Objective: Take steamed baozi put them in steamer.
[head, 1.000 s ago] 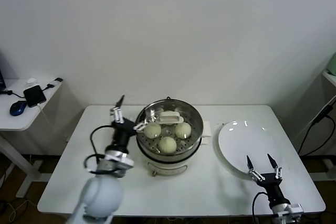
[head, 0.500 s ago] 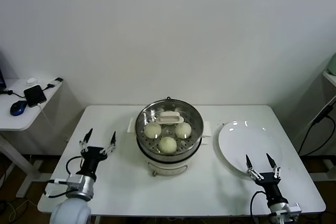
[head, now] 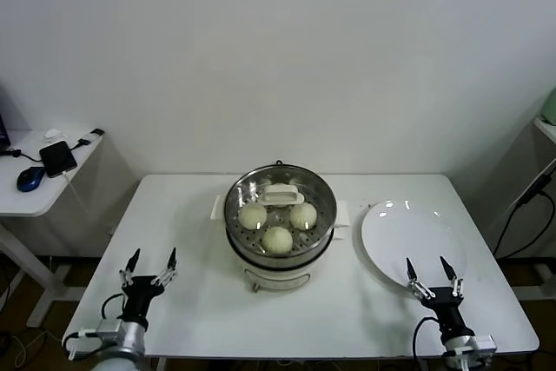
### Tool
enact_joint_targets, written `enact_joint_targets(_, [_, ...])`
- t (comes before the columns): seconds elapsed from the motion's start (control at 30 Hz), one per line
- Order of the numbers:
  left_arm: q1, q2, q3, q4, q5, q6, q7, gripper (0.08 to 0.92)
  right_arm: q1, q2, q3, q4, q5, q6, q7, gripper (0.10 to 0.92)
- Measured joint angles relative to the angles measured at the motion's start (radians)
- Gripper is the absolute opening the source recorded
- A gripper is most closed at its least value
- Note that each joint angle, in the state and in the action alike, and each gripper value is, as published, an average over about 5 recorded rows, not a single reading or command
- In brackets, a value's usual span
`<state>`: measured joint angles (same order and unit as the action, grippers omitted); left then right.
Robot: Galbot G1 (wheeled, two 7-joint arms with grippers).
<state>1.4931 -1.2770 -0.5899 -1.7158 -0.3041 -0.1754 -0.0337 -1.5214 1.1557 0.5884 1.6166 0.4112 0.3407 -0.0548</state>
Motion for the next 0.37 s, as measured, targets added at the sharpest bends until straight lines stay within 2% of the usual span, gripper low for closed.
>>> enact_joint_targets(0.37, [0.026, -0.005, -0.009, 0.012, -0.023, -0.037, 0.004, 0.823, -0.004, -0.002, 0.002, 0.003, 0.004, -0.003, 0.001, 0.823])
